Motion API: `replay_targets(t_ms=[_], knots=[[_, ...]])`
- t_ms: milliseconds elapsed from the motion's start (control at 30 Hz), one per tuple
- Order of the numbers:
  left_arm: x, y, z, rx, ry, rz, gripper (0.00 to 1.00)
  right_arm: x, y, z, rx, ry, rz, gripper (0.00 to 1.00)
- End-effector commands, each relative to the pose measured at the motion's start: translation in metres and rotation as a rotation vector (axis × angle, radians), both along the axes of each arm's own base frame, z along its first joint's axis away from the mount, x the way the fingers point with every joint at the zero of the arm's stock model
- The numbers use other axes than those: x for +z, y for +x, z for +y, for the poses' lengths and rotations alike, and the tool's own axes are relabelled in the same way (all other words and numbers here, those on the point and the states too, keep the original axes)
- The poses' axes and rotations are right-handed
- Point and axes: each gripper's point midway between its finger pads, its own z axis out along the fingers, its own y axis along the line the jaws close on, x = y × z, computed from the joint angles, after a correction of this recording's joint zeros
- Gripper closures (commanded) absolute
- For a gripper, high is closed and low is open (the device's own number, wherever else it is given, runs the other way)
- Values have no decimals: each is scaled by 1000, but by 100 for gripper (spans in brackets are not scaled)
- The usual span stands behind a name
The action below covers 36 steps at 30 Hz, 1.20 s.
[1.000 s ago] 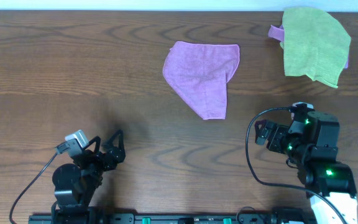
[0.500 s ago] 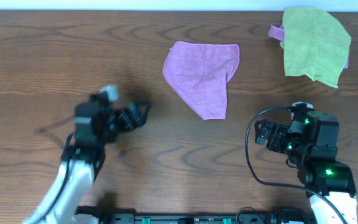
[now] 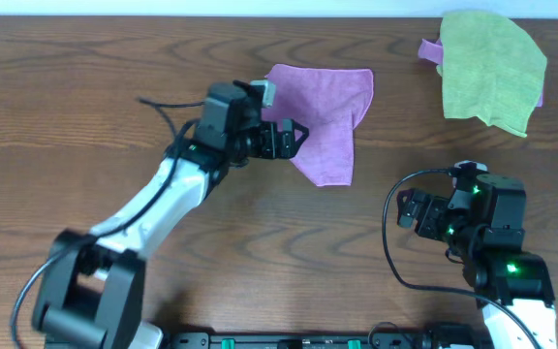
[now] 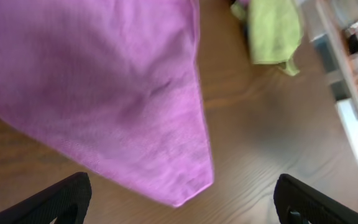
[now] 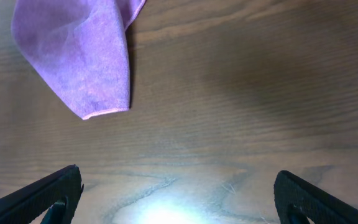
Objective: Fold the cloth
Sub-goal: 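Reach the left gripper to the purple cloth's left corner and grasp it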
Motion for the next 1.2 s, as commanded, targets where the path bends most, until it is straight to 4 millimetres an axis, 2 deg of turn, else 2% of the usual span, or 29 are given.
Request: replay_targets(t_ms=[0,200,367,500,700,900,1167], knots=[[-5,16,-4,-28,59,-20,5,1,0,-2,4,-21,-5,1],[-26,21,3,-23,146,13,4,1,0,-2,4,-22,-5,1],[-33,28,10,0,208,-10,4,1,0,-3,0,-28,-5,1],[-38,27,12,-2,224,1,4,0,0,-3,0,-27,-4,1],[-51,27,24,11,310,3,4,0,0,-3,0,-27,-3,1],[-52,43,43,62,419,-70,5,-2,-3,-3,0,-27,12,1],[-59,68,48,87,435,-79,5,-2,-3,-3,0,-27,14,1]])
